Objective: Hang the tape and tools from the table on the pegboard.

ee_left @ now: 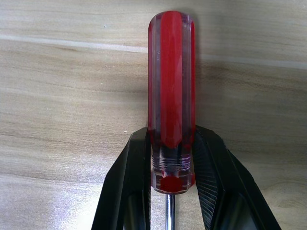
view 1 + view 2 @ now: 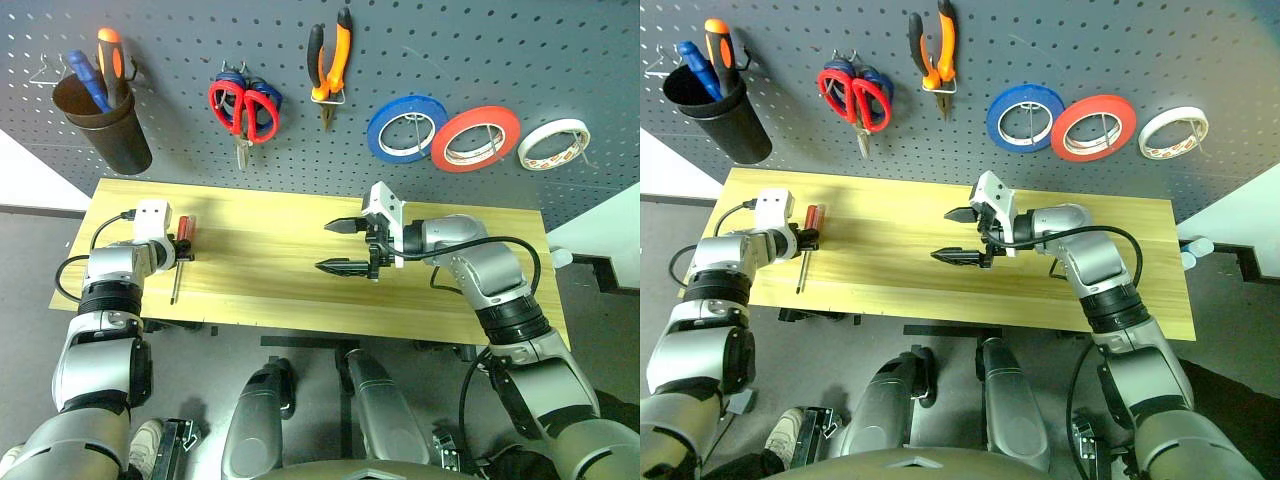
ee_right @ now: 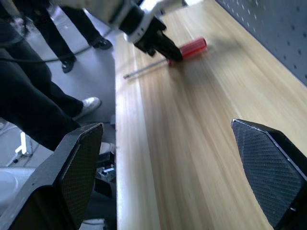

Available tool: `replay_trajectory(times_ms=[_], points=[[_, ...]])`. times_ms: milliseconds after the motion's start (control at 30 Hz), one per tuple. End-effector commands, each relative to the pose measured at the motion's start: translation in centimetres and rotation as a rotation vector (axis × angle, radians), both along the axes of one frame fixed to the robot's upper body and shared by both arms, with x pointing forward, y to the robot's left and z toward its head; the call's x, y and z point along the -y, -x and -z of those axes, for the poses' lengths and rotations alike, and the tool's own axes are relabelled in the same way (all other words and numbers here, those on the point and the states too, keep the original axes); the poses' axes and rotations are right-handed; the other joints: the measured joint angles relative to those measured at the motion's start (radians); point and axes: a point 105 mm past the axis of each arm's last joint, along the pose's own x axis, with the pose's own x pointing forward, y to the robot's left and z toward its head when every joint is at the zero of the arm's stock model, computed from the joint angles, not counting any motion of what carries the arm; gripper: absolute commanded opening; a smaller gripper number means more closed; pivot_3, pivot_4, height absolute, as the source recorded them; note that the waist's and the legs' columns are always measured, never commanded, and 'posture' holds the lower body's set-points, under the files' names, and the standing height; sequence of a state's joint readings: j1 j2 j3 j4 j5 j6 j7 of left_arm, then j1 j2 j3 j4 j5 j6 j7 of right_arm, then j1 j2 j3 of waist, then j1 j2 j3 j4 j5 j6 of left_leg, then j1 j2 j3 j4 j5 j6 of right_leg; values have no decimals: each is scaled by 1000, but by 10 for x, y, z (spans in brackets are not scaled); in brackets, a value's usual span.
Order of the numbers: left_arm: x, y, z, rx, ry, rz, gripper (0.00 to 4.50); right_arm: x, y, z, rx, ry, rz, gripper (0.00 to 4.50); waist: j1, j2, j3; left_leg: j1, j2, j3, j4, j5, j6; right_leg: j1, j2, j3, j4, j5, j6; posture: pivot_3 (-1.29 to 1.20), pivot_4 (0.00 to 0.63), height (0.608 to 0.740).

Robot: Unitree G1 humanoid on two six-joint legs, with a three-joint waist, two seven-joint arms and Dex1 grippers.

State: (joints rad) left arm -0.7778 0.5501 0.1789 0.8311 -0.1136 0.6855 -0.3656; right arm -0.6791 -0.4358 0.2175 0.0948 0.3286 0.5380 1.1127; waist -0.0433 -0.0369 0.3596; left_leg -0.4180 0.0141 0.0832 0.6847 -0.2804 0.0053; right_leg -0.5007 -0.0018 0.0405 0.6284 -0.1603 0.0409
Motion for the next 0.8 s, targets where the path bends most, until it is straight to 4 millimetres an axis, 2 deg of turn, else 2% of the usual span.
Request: replay_trajectory(times_ms=[33,200,300,433,567,733,800], points=[[-4,8,8,-32,11,-9,853,2,4,-16,82,-33,-31,4500,0,0,0,0,0,0,0,0,0,0,0,0,0,0,0,-7,391,734],[3,15,-10,-6,8,45,853,6,6,-29,149,-55,-65,4500,-2,-1,-1,-1,0,0,0,0,0,-1,0,0,0,0,0,7,338,734],[7,24,-14,-5,-20,77,853,6,6,-33,160,-63,-84,4500,0,-3,-2,-5,0,-1,0,0,0,-3,0,-1,0,0,0,12,307,734],[14,50,-25,0,-65,111,853,7,13,-45,175,-102,-135,4500,-1,-5,-4,-7,0,-2,0,1,-1,-5,0,-1,0,0,0,18,265,734],[22,67,-49,71,-112,143,853,14,15,-56,181,-126,-161,4500,4,-9,-10,-9,0,-4,0,1,-3,-5,0,-3,-1,1,0,43,208,734],[34,87,-69,146,-131,195,853,19,13,-69,201,-158,-169,4500,4,-14,-41,-9,0,-7,0,2,-4,-3,0,-8,-3,1,-1,53,176,734],[36,89,-81,210,-144,198,853,21,11,-73,210,-170,-165,4500,3,-16,-51,-9,0,-7,0,2,-4,-2,-1,-9,-4,1,-1,62,157,734]])
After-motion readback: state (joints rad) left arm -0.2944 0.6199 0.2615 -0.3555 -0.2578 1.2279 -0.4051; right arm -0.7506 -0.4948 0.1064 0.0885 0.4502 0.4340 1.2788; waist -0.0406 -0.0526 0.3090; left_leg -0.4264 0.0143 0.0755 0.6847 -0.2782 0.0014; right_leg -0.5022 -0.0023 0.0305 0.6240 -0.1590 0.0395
